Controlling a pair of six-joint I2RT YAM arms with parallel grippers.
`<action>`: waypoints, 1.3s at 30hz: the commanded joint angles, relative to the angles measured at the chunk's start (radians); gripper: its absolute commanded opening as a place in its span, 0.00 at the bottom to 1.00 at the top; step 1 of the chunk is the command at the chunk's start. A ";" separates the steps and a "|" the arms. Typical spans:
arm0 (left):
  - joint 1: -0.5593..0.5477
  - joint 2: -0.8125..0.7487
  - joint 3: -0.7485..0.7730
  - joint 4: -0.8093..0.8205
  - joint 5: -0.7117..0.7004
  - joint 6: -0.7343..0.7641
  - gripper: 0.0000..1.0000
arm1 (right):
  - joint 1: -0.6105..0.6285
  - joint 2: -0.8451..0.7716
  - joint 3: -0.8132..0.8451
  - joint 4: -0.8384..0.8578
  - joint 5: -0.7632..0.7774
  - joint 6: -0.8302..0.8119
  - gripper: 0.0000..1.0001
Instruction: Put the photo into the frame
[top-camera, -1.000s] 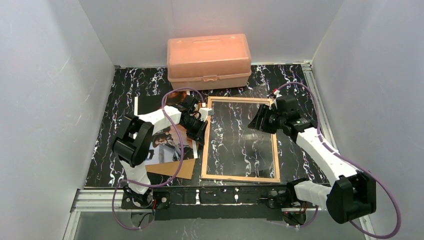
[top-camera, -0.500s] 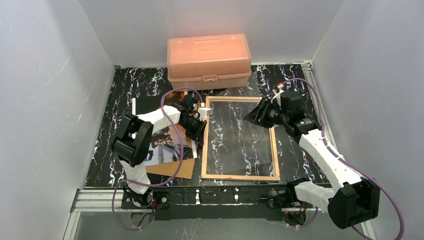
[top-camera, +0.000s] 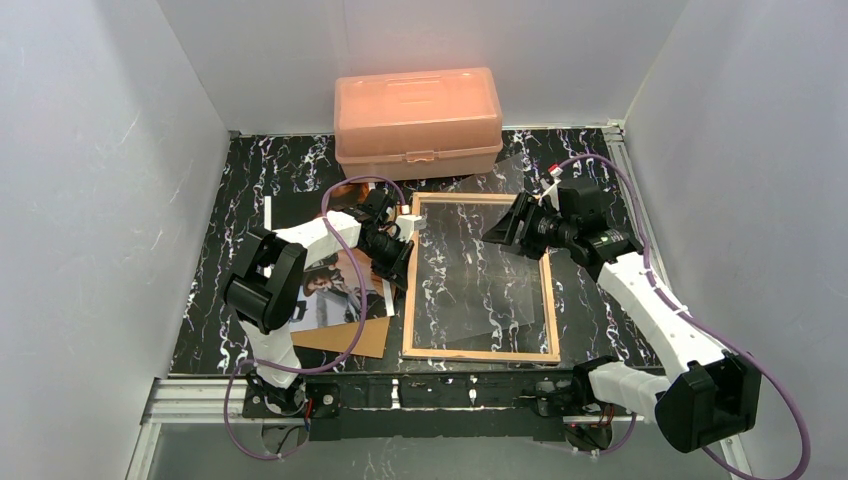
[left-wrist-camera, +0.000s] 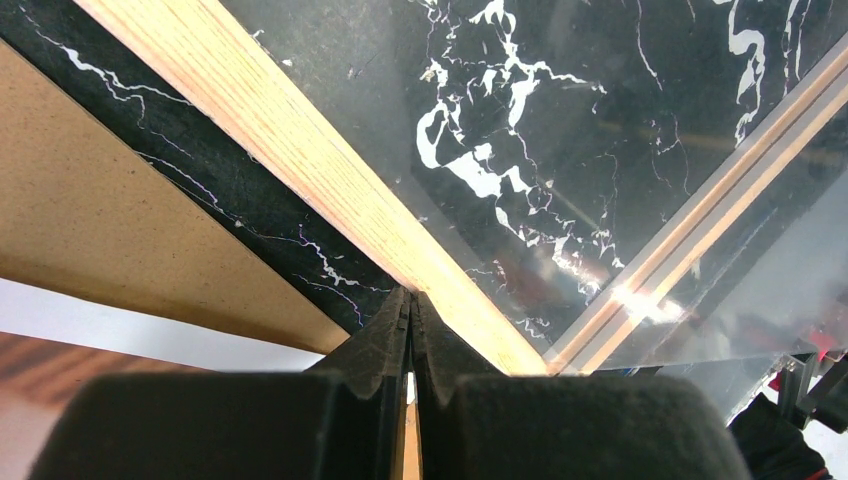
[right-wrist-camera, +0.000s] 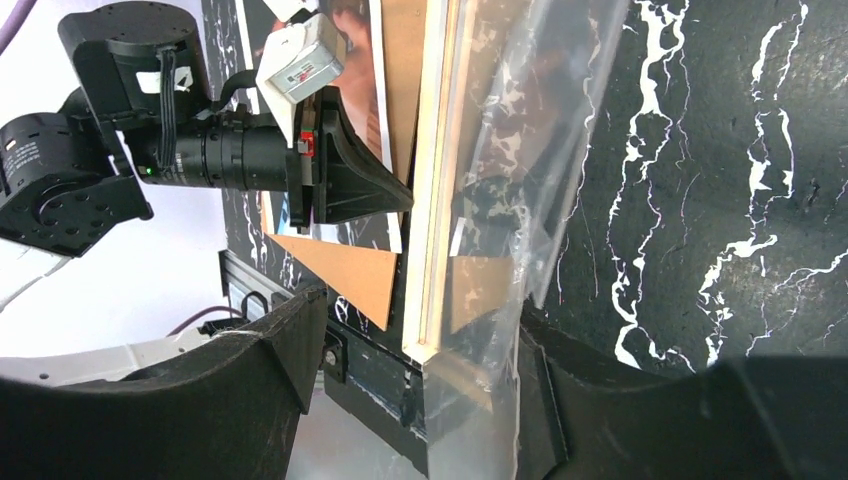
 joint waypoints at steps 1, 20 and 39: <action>0.000 -0.030 0.005 0.004 0.030 0.009 0.00 | 0.005 -0.003 0.097 -0.048 -0.027 -0.030 0.66; 0.002 -0.032 0.009 -0.001 0.032 0.012 0.00 | 0.005 -0.052 0.128 -0.152 -0.031 -0.038 0.57; 0.005 -0.041 0.003 -0.001 0.032 0.008 0.00 | 0.006 -0.075 0.114 -0.190 -0.052 -0.032 0.28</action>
